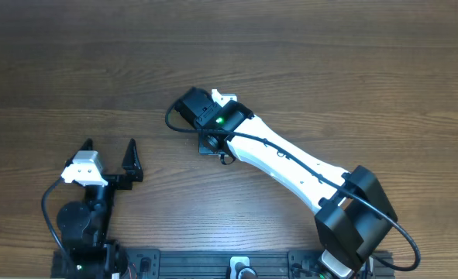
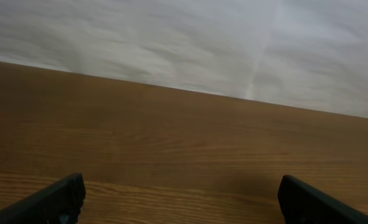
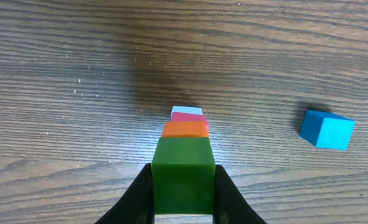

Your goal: Stack Cubes

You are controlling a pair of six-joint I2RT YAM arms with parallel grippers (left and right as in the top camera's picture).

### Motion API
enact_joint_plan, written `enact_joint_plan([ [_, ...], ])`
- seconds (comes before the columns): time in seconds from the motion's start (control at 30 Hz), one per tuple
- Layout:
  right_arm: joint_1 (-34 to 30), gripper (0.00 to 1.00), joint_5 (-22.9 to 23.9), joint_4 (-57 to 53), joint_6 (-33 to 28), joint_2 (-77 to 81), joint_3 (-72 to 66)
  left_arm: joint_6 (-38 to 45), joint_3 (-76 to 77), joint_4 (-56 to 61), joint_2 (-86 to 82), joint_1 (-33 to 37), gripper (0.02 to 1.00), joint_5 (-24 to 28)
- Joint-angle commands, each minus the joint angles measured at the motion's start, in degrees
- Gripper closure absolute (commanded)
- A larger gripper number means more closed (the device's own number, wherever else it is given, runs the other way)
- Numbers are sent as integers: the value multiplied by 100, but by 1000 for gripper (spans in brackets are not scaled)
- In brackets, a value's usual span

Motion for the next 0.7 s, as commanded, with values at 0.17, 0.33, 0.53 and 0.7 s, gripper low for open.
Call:
enact_joint_plan([
  [0.17,-48,976,-4,2,0,127,72,85,-22,-15,-42,31,18,35],
  [0.33,-48,936,-4,2,0,127,70,85,-24,-15,-42,31,18,35],
  [0.53,-48,770,-4,28,-2,127,39,85,-24,-15,-42,31,18,35],
  [0.7,-48,755,-4,48,-2,127,39,85,-22,-15,-42,31,18,35],
])
